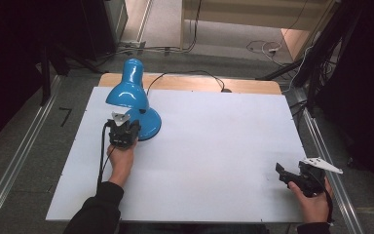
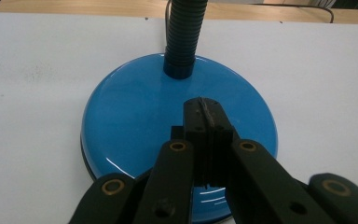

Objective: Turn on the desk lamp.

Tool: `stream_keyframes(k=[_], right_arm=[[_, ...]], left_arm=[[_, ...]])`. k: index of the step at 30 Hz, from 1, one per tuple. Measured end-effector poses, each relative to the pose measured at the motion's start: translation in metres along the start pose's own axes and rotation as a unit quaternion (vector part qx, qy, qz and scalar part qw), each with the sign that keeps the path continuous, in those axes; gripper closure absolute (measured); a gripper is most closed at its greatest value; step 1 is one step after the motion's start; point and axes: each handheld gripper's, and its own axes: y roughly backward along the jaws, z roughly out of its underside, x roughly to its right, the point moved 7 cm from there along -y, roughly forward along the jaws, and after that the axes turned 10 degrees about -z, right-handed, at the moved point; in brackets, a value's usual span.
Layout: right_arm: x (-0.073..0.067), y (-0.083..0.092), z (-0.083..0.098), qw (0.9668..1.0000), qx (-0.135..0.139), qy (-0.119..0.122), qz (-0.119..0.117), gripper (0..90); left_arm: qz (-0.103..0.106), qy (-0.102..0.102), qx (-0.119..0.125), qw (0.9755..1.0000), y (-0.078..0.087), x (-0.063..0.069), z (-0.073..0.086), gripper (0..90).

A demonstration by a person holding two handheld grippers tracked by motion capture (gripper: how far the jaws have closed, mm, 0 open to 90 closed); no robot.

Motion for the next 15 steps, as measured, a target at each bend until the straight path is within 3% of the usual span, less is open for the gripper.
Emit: stream_keyframes(k=[15], right_arm=[[-0.0007,0.0002,0.0002,1.0,0.0,0.0,0.0,11.2]], left_arm=[[-0.002,0.005,-0.005,1.0,-0.005,-0.0024,0.0012,90.0]])
